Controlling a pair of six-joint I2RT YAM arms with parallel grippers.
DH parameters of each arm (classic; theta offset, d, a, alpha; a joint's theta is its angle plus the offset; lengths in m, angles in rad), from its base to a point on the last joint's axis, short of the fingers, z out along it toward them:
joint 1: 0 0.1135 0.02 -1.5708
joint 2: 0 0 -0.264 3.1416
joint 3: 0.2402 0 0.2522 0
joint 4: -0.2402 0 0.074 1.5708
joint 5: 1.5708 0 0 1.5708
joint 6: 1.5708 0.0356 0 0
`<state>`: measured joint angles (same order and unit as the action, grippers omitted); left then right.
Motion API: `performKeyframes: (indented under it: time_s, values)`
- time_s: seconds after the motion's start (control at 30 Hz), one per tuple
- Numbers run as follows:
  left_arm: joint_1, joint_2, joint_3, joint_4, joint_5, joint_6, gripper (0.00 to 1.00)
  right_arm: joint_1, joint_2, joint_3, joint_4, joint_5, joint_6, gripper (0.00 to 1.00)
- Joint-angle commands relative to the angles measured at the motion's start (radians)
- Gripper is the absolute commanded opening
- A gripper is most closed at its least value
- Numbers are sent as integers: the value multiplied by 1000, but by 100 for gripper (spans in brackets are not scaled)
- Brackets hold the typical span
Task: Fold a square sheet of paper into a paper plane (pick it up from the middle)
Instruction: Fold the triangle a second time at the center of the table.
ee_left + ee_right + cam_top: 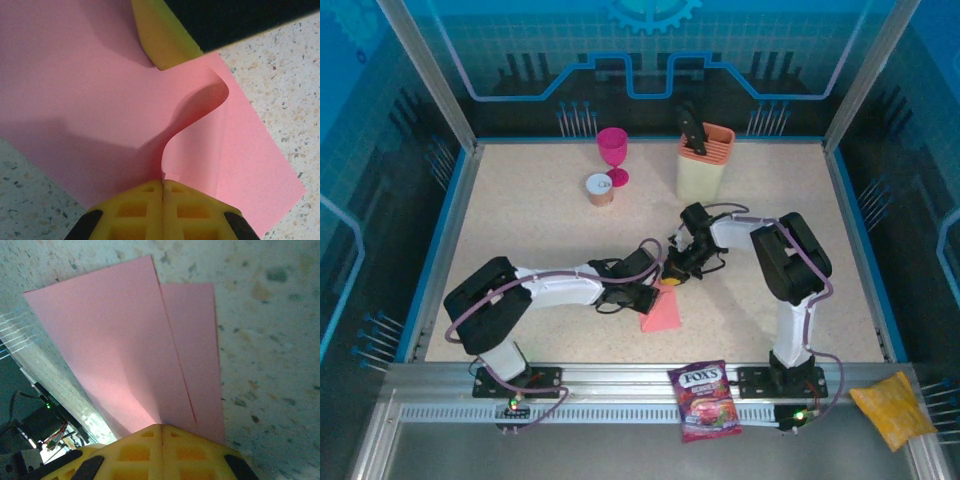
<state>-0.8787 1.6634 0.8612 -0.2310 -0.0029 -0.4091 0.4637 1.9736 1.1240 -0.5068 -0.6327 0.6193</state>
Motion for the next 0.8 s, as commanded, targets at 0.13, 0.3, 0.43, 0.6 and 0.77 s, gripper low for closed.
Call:
performKeyframes:
  time_s: [0.13,0.3,0.43,0.6,0.77]
  values:
    - [9,-8,-29,-2,-5,6,0,3,-15,112,-93,26,-30,0]
    - [11,-8,-31,-2,-4,6,0,4,-84,175,-108,8,-22,0]
    - [10,-8,-28,0,-5,6,0,12,-141,118,-116,26,-23,0]
    - [10,-4,-29,2,-4,4,0,40,-222,-27,-98,52,-23,0]
    - [10,0,-28,5,-2,4,0,91,-267,-121,-72,69,1,0]
